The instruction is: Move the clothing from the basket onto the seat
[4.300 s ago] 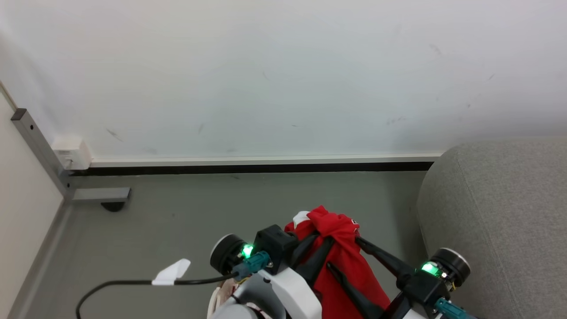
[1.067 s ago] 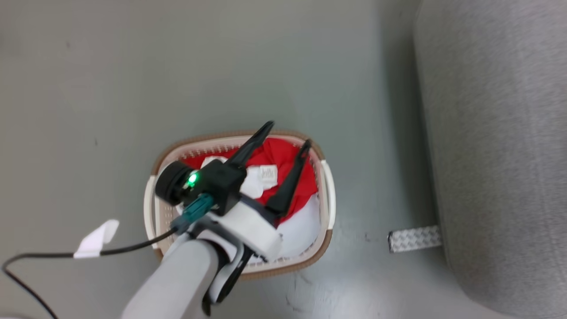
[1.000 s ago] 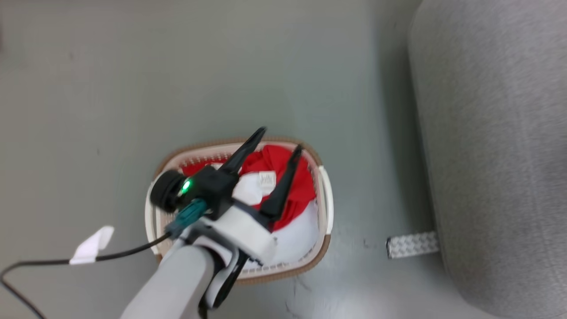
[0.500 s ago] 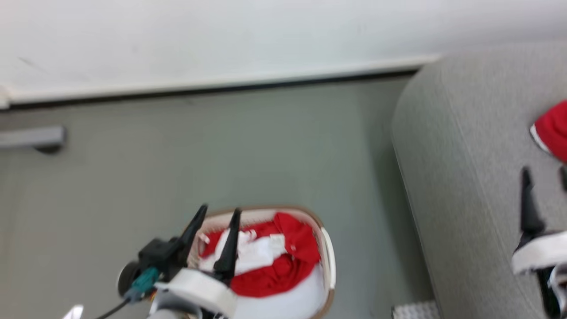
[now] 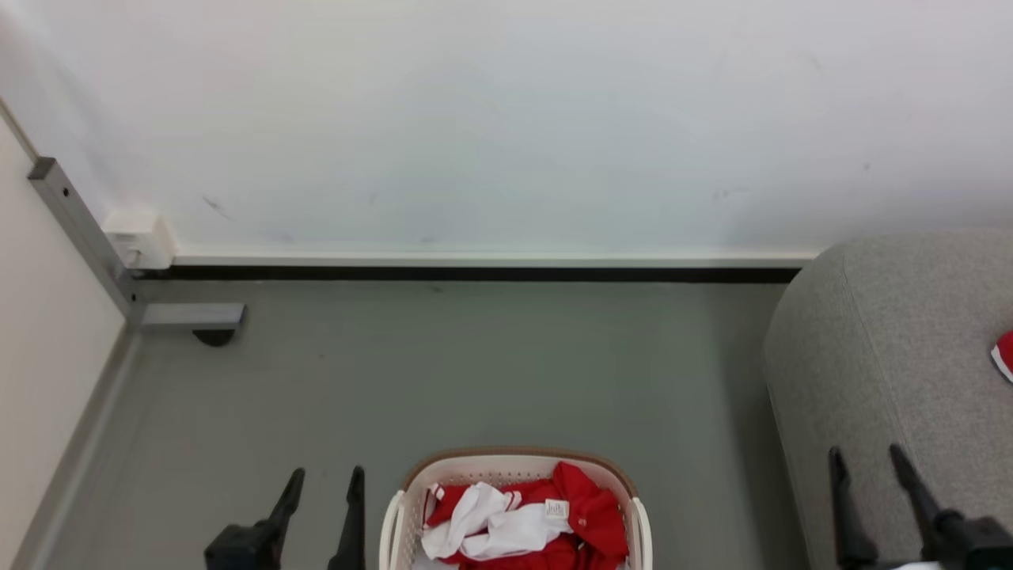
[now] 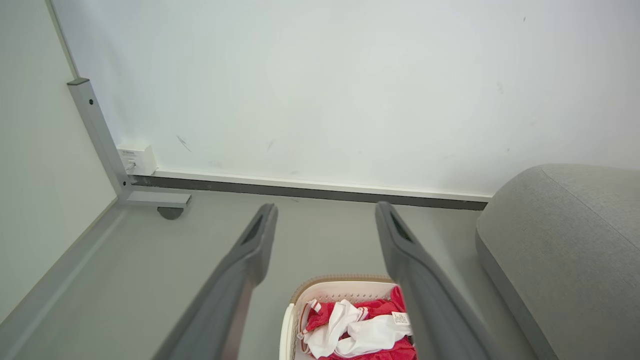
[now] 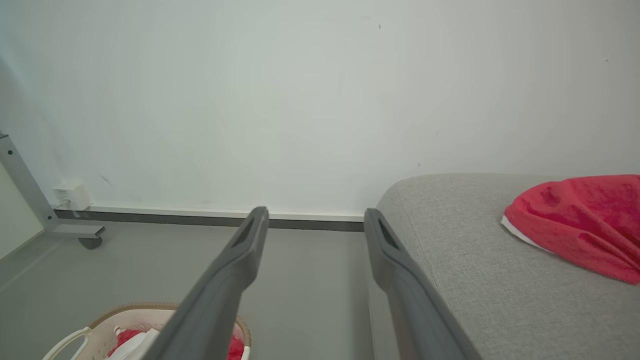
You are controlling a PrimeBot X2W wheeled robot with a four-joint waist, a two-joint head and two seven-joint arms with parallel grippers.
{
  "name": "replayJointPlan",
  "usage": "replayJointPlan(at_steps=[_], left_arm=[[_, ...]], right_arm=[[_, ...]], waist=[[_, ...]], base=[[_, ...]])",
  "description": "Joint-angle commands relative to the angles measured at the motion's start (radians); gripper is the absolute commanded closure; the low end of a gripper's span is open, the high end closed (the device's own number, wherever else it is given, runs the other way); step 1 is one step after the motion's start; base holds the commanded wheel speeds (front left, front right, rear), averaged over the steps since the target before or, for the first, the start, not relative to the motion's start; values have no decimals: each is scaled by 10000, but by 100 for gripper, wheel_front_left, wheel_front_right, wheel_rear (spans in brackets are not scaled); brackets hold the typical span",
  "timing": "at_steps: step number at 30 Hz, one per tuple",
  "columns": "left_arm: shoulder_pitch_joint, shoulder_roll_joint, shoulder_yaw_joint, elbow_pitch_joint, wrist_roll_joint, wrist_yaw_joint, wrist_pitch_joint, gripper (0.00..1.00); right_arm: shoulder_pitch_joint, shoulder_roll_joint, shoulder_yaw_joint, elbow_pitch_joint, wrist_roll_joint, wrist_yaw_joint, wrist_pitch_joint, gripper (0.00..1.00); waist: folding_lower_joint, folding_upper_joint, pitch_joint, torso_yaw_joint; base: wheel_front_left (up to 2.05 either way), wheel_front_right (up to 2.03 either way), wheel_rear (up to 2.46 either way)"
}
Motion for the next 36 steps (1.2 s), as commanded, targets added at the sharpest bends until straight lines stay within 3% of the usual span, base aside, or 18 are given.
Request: replayJointPlan(at_steps=[1, 11, 24, 30, 36], left_arm=[[258, -88, 172, 71, 160, -82, -5, 0], [707, -550, 1132, 184, 870, -750, -7, 0], [521, -909, 1733, 161, 1426, -1278, -8, 0], [115, -978, 1612, 225, 1686, -1501, -7, 0], [-1341, -932, 1072, 747, 2217, -1843, -7, 0]], right_arm=[[330, 79, 70, -28, 12, -21, 7, 0], [698, 251, 362, -129, 62, -23, 7, 0], [547, 254, 332, -347, 118, -22, 7, 0], [336, 255, 187, -530, 56, -23, 7, 0], [-471, 255, 38, -943, -3, -23, 9, 0]], waist=[[4, 0, -280, 122], [4, 0, -474, -192], [4, 0, -133, -569], [4, 0, 378, -695], [4, 0, 1999, -821]], base=[[0, 0, 0], [0, 0, 0], [0, 0, 0], [0, 0, 0], [0, 0, 0]])
